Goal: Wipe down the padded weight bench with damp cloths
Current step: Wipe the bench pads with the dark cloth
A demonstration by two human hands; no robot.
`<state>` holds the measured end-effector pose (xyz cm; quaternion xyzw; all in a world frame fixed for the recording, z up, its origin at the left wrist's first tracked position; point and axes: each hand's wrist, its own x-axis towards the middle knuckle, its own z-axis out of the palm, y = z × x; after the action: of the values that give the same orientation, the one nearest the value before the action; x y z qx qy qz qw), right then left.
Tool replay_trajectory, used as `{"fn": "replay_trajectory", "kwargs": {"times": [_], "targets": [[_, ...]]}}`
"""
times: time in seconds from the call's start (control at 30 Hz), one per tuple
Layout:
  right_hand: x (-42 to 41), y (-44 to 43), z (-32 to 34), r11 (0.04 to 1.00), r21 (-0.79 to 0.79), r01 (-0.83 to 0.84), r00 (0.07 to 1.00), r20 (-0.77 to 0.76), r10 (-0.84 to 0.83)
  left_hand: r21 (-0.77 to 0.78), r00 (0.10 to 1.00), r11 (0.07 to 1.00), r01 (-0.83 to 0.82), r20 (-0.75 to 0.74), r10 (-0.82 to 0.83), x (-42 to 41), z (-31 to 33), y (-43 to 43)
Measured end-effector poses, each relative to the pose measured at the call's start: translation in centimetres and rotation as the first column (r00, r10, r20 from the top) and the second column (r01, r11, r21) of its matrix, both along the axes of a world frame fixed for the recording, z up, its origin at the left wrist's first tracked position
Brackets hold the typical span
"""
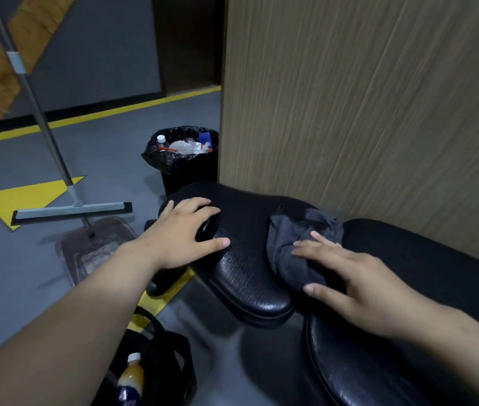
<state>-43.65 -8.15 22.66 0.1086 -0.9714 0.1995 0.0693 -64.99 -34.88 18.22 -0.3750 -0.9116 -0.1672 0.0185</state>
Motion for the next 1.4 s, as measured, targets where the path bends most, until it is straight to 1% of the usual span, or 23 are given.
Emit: {"fn": "replay_trajectory", "kwargs": {"times": [0.07,0.13,0.2,0.27,0.33,0.4,0.43,0.47,0.53,0.57,0.63,0.7,0.73,0.83,0.93,1.1,1.2,1.4], "targets": [[1.2,-1.9,-0.3,0.997,0.078,-0.027,0.997,-0.065,0.032,0.001,1.000,1.000,0.003,0.002,-0.003,0.0,0.1,-0.2],[2.1,-4.5,-0.9,0.976,0.216,-0.041,0.986,-0.148,0.074,-0.004,1.000,1.000,0.004,0.005,-0.004,0.0,0.1,-0.5],[2.3,-6.4,-1.6,0.944,0.330,-0.018,0.977,-0.196,0.087,-0.008,1.000,1.000,0.006,0.001,-0.006,-0.1,0.1,-0.8],[1.9,-6.9,-1.4,0.916,0.402,0.005,0.971,-0.221,0.091,-0.016,1.000,1.000,0.011,0.005,-0.011,-0.1,0.0,-1.1],[1.3,-6.1,-0.5,0.886,0.464,-0.025,0.975,-0.185,0.125,-0.019,1.000,1.000,0.017,0.002,-0.017,0.0,-0.1,-1.6],[0.7,-5.1,0.7,0.850,0.520,-0.084,0.989,-0.060,0.135,-0.017,1.000,1.000,0.023,-0.013,-0.023,0.2,-0.3,-2.1],[0.3,-4.7,1.0,0.852,0.514,-0.099,0.994,0.014,0.107,-0.016,0.999,1.000,0.023,-0.022,-0.023,0.3,-0.5,-2.5],[-0.1,-4.5,1.1,0.876,0.474,-0.095,0.995,0.078,0.065,-0.015,0.999,1.000,0.020,-0.028,-0.021,0.3,-0.6,-2.8],[-0.7,-4.6,0.5,0.923,0.378,-0.074,0.989,0.148,0.019,-0.017,0.999,1.000,0.011,-0.032,-0.011,0.3,-0.7,-3.5],[-0.9,-5.0,0.1,0.938,0.340,-0.062,0.991,0.132,0.018,-0.019,1.000,1.000,0.004,-0.030,-0.005,0.3,-0.8,-3.9],[-1.0,-6.2,-0.6,0.949,0.313,-0.034,0.999,0.046,0.020,-0.015,1.000,1.000,-0.016,-0.021,0.016,0.1,-0.9,-4.6],[-1.2,-7.6,-1.3,0.943,0.332,0.004,0.999,-0.039,0.009,0.000,0.999,0.999,-0.045,-0.024,0.045,-0.3,-1.0,-5.3],[-1.5,-8.5,-1.5,0.936,0.353,0.023,0.998,-0.056,-0.003,0.013,0.998,0.998,-0.063,-0.030,0.063,-0.5,-1.0,-5.6],[-2.6,-11.3,-2.0,0.907,0.417,0.062,0.996,-0.081,-0.031,0.035,0.993,0.993,-0.113,-0.034,0.114,-1.0,-1.0,-6.7],[-4.4,-13.6,-2.6,0.878,0.472,0.086,0.994,-0.101,-0.044,0.026,0.991,0.990,-0.135,-0.020,0.136,-1.3,-1.2,-7.9],[-8.3,-16.1,-2.7,0.848,0.524,0.082,0.996,-0.072,-0.052,0.013,0.985,0.985,-0.170,-0.009,0.170,-1.3,-1.2,-9.8],[-11.0,-17.3,-2.4,0.831,0.555,0.035,0.999,-0.013,-0.033,0.027,0.982,0.981,-0.190,-0.011,0.190,-1.3,-1.1,-10.6],[-16.5,-18.3,-2.1,0.855,0.516,-0.050,0.999,0.014,0.050,0.062,0.979,0.977,-0.203,-0.018,0.205,-1.6,-1.0,-11.5]]}}
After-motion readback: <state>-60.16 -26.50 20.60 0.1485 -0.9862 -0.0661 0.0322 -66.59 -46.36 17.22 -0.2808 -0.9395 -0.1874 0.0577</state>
